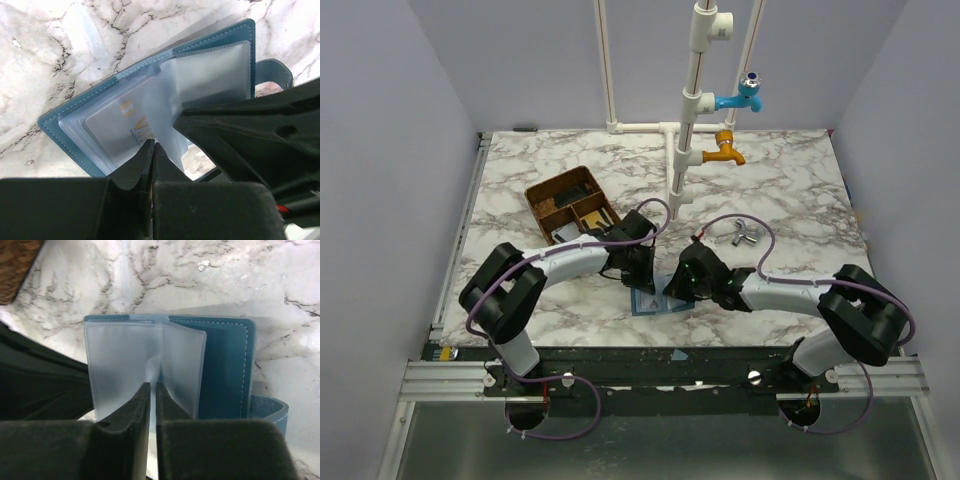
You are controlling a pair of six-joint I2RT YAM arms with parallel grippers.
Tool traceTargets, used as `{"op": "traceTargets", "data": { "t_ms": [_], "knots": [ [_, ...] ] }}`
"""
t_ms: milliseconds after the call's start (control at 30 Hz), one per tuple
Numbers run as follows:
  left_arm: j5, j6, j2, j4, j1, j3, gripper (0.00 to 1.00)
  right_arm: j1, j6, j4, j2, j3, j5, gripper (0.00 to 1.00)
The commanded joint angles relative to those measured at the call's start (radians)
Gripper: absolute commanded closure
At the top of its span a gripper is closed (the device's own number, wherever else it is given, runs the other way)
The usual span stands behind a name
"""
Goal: Take the credit cards out of the card holder
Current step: Remove the credit card from the card holder.
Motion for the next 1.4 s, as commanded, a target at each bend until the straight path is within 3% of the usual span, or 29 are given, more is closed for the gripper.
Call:
{"op": "traceTargets", "data": {
  "t_ms": [0,300,467,700,933,1367],
  "knots": [
    [0.005,0.004,0.024,0.017,-0.012,0.051,1.0,0.002,-0.033,-0.065,-0.068,0.033,0.006,0.83],
    [0.01,0.01,0.052,0.003,-0.031,0.111,1.0,0.001,-0.036,-0.303,-0.144,0.13,0.144,0.47],
    [0.021,0.015,0.09,-0.003,-0.05,0.151,1.0,0.0,-0.026,-0.407,-0.256,0.119,0.238,0.34],
    [0.022,0.013,0.197,-0.026,-0.081,0.235,1.0,0.001,-0.014,-0.449,-0.38,0.092,0.285,0.33],
    [0.031,-0.005,0.272,-0.019,-0.088,0.266,1.0,0.001,-0.013,-0.432,-0.391,0.072,0.255,0.33],
    [-0.019,0.015,0.07,-0.046,-0.041,0.226,0.99,0.001,-0.034,-0.276,-0.316,0.058,0.1,0.36]
  ]
}}
